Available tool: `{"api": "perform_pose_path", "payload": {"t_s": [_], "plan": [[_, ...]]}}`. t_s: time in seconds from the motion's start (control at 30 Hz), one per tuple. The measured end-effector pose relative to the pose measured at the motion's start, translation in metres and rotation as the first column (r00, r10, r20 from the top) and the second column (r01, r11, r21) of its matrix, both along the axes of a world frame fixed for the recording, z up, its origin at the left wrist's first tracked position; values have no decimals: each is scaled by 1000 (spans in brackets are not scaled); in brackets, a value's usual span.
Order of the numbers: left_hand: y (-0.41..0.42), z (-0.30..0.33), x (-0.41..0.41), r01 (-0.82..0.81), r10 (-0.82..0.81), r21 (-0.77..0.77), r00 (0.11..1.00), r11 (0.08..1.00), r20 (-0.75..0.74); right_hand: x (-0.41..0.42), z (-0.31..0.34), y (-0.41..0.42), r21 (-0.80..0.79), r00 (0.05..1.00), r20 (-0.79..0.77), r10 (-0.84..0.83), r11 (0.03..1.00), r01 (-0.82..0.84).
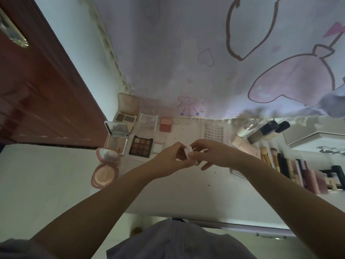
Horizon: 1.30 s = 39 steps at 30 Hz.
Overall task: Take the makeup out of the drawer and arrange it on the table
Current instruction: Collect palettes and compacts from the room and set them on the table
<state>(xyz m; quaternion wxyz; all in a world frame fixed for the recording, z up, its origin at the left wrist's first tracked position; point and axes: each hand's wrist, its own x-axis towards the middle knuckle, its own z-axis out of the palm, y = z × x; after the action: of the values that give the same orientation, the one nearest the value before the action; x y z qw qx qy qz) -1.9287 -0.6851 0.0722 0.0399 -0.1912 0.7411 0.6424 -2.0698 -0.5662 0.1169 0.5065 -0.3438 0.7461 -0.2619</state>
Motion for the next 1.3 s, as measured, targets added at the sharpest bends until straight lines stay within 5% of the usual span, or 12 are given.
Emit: {"api": "perform_pose_path", "payload": {"t_s": [0.17,0.27,0.43,0.53,0.6,0.7,0.77,0.83,1.0,1.13,1.23,1.3], "plan": [[-10,-9,-11,-141,84,502,987,853,133,-39,-7,-5,-53,1000,13,14,998,-13],[-14,-22,-19,-308,243,571,952,761,188,-60,-25,-8,-102,988,87,-131,985,140],[-19,-37,-52,-333,315,105,936,937,157,-83,-72,-31,-72,942,-208,-264,964,255],[-28,-43,-80,-255,291,-273,951,928,101,-97,-91,-49,-100,899,-394,-190,981,164],[-33,-46,-98,-166,279,-540,951,825,134,-104,-99,-61,-148,857,-505,-99,989,28],[-38,-53,-113,-14,265,-900,957,436,114,-109,-105,-74,-167,778,-627,-37,982,-87],[-38,-58,-117,-40,286,-964,958,263,39,-113,-112,-78,-94,688,-725,26,986,-136],[-36,-66,-118,-71,343,-975,939,213,6,-116,-118,-78,10,569,-814,116,983,-186],[-36,-79,-121,13,399,-945,904,328,151,-117,-119,-80,125,429,-878,212,967,-222],[-39,-81,-121,89,401,-929,884,359,240,-116,-103,-72,31,561,-811,162,971,-236],[-26,-71,-116,0,329,-932,936,361,127,-113,-85,-42,-148,753,-658,-9,982,-118],[-4,-68,-113,-33,236,-886,968,463,88,-102,-77,-15,-153,793,-603,-93,988,0]]}}
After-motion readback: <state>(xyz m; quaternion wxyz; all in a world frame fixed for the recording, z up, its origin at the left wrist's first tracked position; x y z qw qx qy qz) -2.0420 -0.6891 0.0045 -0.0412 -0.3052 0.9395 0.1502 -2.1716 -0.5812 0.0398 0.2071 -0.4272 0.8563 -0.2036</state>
